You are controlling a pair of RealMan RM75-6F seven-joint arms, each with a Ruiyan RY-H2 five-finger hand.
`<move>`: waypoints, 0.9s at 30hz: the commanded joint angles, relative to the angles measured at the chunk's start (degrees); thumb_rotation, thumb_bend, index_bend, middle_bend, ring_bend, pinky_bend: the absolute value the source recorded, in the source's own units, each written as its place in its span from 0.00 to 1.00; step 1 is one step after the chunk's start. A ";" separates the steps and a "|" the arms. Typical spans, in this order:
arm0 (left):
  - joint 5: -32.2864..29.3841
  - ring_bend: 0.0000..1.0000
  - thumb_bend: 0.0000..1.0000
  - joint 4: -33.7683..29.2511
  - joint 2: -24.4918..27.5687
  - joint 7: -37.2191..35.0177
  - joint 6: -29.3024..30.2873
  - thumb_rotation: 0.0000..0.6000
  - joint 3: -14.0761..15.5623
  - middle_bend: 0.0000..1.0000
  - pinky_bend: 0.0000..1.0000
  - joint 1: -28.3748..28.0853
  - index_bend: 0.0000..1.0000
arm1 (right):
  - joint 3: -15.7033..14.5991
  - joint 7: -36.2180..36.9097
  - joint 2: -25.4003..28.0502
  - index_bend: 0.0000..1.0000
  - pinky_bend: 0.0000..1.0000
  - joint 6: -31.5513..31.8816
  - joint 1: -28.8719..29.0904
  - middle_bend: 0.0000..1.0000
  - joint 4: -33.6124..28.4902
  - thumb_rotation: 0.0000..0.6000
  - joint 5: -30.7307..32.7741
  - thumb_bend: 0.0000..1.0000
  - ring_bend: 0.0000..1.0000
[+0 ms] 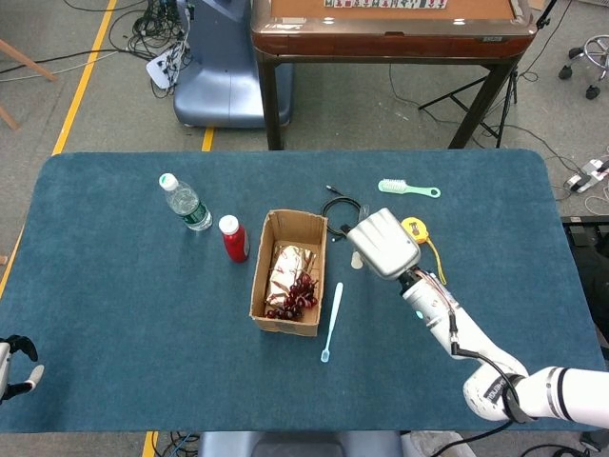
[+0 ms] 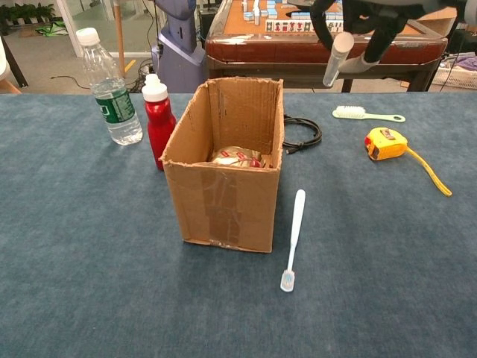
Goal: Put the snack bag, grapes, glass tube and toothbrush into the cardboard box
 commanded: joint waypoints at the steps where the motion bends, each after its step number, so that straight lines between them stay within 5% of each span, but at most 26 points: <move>1: -0.02 0.37 0.28 -0.03 0.01 0.04 0.01 1.00 0.00 0.46 0.65 0.00 0.56 | 0.85 -1.33 1.54 0.72 1.00 1.22 -0.35 1.00 -3.02 1.00 -0.48 0.36 1.00; 11: 0.11 0.37 0.28 -0.23 0.02 0.02 0.25 1.00 0.00 0.46 0.65 0.07 0.56 | 2.22 -4.23 1.56 0.72 1.00 1.63 0.74 1.00 -8.81 1.00 -2.26 0.36 1.00; 23: 0.63 0.37 0.28 -0.59 0.28 -0.50 0.77 1.00 0.05 0.46 0.65 0.31 0.56 | 2.77 -9.72 -5.15 0.72 1.00 -0.45 4.81 1.00 -8.95 1.00 -0.30 0.36 1.00; 25: 0.76 0.37 0.28 -0.64 0.35 -0.64 0.85 1.00 0.07 0.46 0.65 0.37 0.56 | 2.68 -10.72 -6.31 0.72 1.00 -0.46 5.33 1.00 -8.43 1.00 0.46 0.33 1.00; 27: 0.88 0.37 0.28 -0.72 0.43 -0.78 0.96 1.00 0.08 0.46 0.65 0.43 0.56 | 2.58 -11.80 -7.91 0.65 1.00 -0.12 5.84 1.00 -7.50 1.00 1.08 0.20 1.00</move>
